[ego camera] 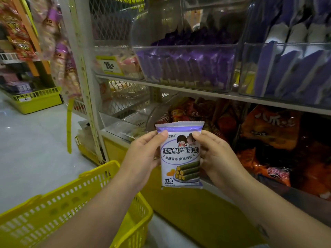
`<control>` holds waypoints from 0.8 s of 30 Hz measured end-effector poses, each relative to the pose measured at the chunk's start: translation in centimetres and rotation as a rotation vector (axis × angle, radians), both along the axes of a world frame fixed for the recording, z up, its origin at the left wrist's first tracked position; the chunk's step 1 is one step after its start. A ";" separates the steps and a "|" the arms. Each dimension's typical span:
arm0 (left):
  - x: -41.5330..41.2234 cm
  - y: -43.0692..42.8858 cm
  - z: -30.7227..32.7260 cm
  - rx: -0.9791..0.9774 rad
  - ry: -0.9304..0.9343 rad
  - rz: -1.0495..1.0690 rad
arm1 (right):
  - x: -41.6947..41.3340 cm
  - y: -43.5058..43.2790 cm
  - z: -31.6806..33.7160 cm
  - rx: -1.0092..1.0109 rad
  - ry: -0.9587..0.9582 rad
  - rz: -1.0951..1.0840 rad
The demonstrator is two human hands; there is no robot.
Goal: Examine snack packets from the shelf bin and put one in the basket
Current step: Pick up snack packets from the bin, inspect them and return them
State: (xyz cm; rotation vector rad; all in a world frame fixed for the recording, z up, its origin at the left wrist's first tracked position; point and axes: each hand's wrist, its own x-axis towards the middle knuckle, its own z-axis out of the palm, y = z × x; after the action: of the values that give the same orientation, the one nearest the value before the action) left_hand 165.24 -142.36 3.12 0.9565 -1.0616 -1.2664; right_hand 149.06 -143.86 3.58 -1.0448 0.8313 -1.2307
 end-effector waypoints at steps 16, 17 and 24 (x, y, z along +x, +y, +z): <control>-0.4 0.3 0.1 0.097 0.118 0.083 | 0.3 1.1 0.0 0.093 -0.086 0.010; -0.4 0.3 0.1 0.097 0.116 0.088 | 0.3 1.1 0.1 0.084 -0.076 0.018; -0.7 0.4 0.3 0.039 0.102 0.111 | 0.0 1.2 0.5 0.083 -0.041 -0.049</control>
State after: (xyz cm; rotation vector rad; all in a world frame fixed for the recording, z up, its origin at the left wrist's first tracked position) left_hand 164.57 -141.93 3.39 0.9569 -0.8958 -1.2349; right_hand 149.08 -142.68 4.08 -0.9339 0.8734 -1.2442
